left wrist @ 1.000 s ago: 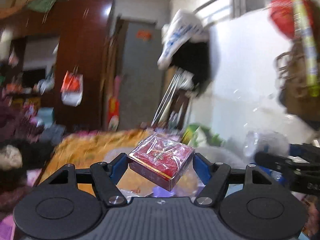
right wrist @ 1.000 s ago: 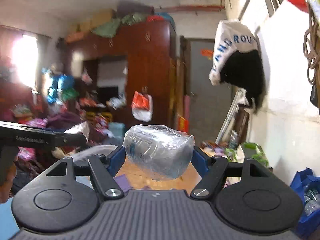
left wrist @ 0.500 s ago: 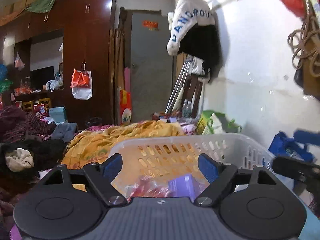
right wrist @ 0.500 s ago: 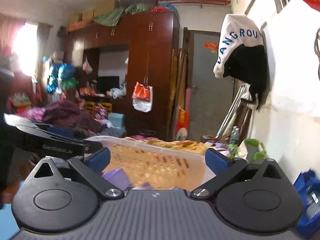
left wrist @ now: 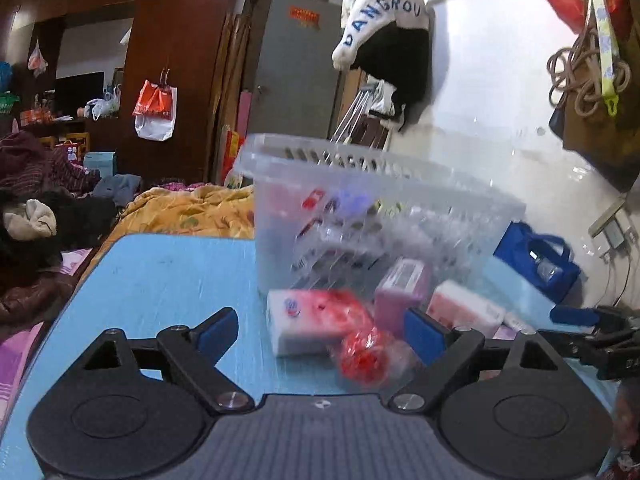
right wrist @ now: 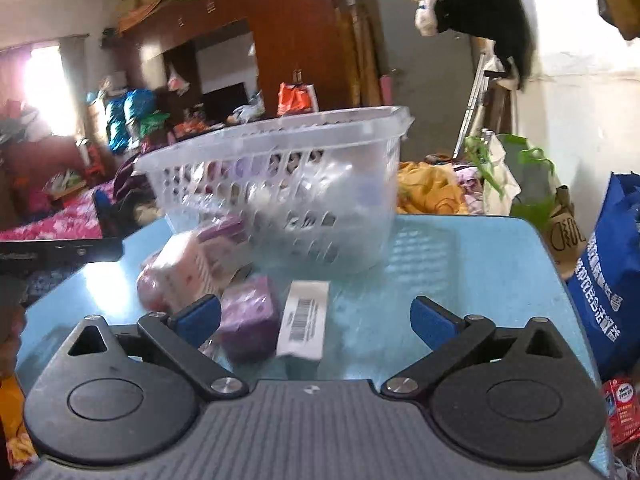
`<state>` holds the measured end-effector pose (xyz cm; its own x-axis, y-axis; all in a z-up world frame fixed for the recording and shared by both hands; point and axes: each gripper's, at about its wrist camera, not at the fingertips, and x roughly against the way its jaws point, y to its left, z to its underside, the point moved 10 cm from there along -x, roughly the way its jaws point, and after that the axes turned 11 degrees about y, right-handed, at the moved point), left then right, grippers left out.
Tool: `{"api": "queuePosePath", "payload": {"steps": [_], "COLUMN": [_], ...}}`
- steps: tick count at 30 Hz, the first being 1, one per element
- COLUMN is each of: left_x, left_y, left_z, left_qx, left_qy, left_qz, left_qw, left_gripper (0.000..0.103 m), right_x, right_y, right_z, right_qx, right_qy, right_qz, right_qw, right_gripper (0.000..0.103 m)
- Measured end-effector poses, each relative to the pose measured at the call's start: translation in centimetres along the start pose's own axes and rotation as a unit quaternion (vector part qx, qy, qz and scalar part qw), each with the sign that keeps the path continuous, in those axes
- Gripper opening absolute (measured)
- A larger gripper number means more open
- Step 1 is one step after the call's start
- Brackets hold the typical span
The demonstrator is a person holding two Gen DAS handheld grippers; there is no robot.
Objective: Organize objects
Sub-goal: 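Grasp red ball bag with left tool while right tool grasps barcoded white box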
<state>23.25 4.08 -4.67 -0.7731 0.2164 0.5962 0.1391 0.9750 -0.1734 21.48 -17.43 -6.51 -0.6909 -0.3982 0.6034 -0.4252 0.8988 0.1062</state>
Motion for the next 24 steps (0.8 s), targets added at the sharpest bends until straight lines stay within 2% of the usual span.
{"api": "queuePosePath", "payload": {"steps": [2,5,8,10,12,14,18,20,23,24], "left_x": [-0.6,-1.0,-1.3,-1.6,-2.1,-2.4,-2.7,-2.7,-2.7,-2.8], "left_y": [0.0,0.1,-0.4,-0.8,-1.1,-1.7,-2.6,-2.9,-3.3,-3.5], "left_z": [0.4,1.0,1.4,1.6,1.7,1.8,2.0,2.1,2.4,2.5], "left_qx": [-0.001,-0.003,-0.011,-0.022,-0.027,-0.031,-0.050,-0.060,-0.073,-0.076], "left_qy": [0.008,0.014,0.022,0.028,0.037,0.042,0.044,0.044,0.050,0.052], "left_qz": [0.002,0.012,0.013,0.006,-0.002,0.004,-0.007,-0.012,-0.004,0.006], "left_qw": [1.0000,0.9998,0.9996,0.9993,0.9990,0.9986,0.9978,0.9971,0.9961,0.9957], "left_gripper": [0.092,0.092,0.092,0.092,0.092,0.092,0.091,0.086,0.067,0.058], "right_x": [0.0,0.1,-0.2,-0.4,-0.7,-1.0,-0.9,-0.7,-0.4,-0.4], "right_y": [0.2,-0.1,0.1,0.2,0.3,0.4,0.6,0.5,0.5,0.4], "right_z": [0.1,0.7,1.0,0.9,1.0,1.2,1.3,1.2,1.2,1.2], "right_qx": [0.001,-0.011,-0.007,-0.003,0.001,0.005,0.012,0.011,0.005,0.004], "right_qy": [0.002,0.005,0.013,0.014,0.022,0.032,0.028,0.020,0.014,0.012], "right_qz": [-0.003,-0.026,-0.037,-0.025,-0.018,-0.015,-0.007,-0.010,-0.020,-0.023], "right_qw": [1.000,1.000,0.999,1.000,1.000,0.999,1.000,1.000,1.000,1.000], "right_gripper": [0.074,0.060,0.058,0.056,0.052,0.043,0.039,0.039,0.038,0.038]}}
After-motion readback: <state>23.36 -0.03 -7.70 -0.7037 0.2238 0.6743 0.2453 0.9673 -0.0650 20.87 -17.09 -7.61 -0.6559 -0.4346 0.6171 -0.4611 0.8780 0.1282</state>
